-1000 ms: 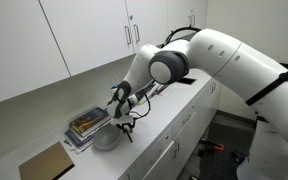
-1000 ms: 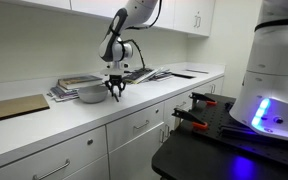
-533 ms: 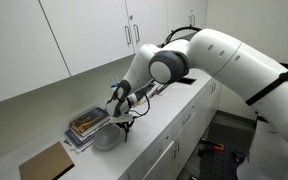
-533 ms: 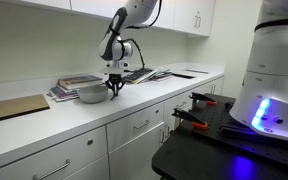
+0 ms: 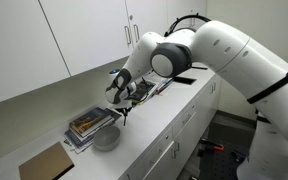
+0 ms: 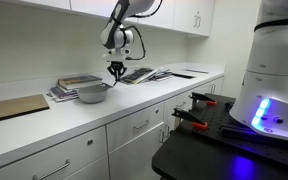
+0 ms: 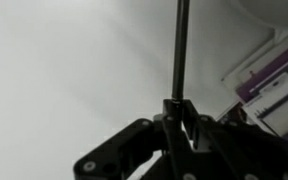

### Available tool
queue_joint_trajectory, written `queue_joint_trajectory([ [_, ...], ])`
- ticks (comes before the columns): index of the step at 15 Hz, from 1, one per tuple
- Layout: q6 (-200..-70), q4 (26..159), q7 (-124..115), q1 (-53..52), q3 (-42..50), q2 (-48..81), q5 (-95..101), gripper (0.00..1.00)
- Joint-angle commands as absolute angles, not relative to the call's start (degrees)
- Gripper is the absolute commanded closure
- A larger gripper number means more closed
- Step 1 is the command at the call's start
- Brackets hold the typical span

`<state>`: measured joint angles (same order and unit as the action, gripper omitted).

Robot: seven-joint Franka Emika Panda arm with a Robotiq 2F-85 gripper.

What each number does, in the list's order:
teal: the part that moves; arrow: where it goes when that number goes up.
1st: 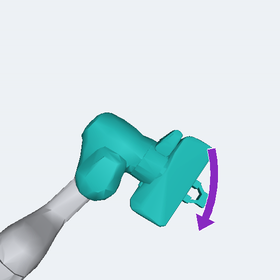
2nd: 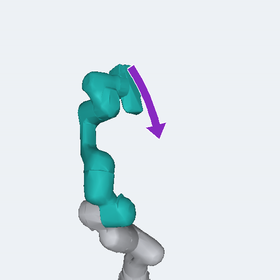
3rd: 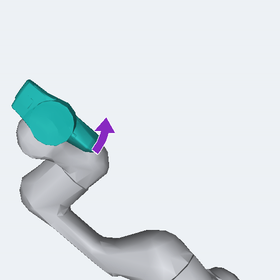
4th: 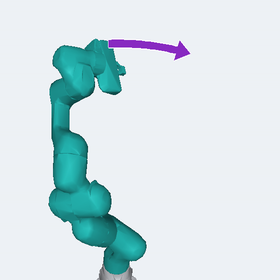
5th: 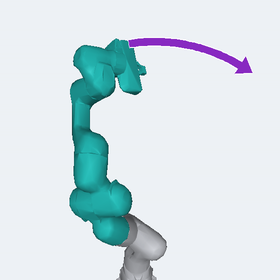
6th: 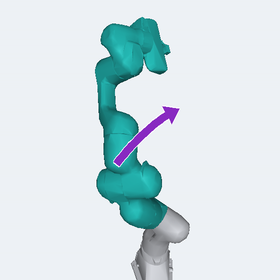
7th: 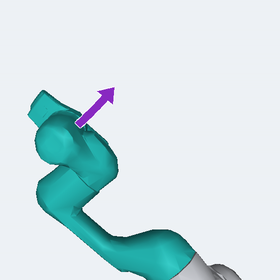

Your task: Put the pen in the bowl

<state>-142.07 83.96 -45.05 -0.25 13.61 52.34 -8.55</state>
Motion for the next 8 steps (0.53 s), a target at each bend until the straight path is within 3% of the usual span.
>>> queue_joint_trajectory([
  [1,-142.2,86.7,-48.5,-2.4,14.0,49.2,-9.4,0.96],
  [8,-145.6,90.3,-61.0,-7.9,11.2,48.7,-10.8,0.96],
])
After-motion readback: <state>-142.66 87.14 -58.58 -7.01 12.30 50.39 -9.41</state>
